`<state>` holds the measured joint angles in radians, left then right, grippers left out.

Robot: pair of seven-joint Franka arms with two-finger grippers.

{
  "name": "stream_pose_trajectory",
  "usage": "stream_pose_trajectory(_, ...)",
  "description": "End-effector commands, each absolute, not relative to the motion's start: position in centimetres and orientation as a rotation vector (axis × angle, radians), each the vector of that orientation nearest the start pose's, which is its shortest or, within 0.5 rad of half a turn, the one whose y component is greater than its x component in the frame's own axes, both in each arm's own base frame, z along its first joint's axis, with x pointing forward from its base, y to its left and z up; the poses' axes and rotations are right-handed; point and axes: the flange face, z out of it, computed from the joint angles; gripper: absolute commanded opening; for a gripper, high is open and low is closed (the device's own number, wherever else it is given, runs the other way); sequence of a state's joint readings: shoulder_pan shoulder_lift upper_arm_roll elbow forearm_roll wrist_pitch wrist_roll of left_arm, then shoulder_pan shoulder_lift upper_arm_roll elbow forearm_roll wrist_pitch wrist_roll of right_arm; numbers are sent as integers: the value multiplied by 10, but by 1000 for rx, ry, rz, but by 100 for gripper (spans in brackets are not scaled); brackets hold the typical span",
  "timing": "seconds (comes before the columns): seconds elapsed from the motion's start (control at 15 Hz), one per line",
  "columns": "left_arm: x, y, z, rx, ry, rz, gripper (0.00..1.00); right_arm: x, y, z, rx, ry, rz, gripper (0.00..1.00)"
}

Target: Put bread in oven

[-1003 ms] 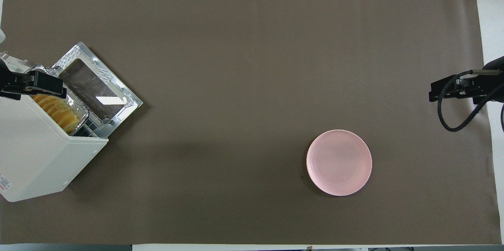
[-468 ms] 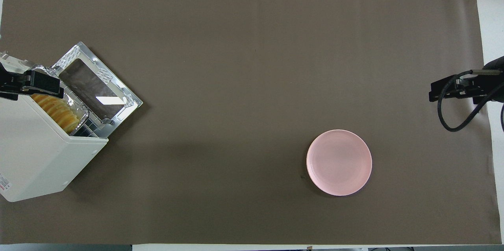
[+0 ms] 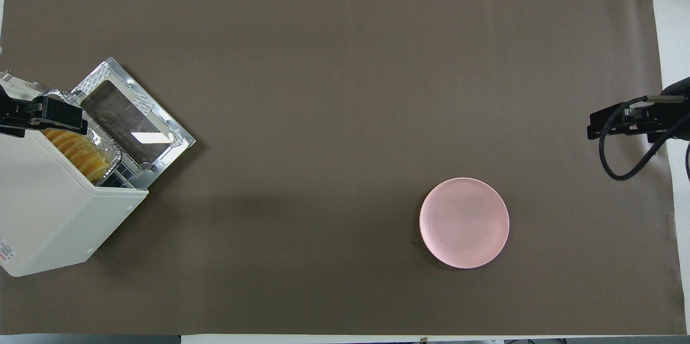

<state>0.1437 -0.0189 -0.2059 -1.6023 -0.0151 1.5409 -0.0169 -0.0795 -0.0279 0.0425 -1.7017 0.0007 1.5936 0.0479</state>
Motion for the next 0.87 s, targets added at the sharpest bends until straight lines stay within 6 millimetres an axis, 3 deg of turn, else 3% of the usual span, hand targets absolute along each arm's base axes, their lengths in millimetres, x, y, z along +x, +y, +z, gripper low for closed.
stream_pose_trajectory(0.0,539,-33,618,-3132,62,40,100,542,-23,582,-3151,96,126,100)
stream_pose_trajectory(0.6,539,-33,618,-3134,55,35,100,542,-24,584,-3150,84,129,100)
stream_pose_trajectory(0.74,540,-35,617,-3134,57,32,100,526,-58,609,-3145,158,83,100)
stream_pose_trajectory(0.8,539,-34,618,-3134,55,35,100,523,-67,607,-3141,178,85,100)
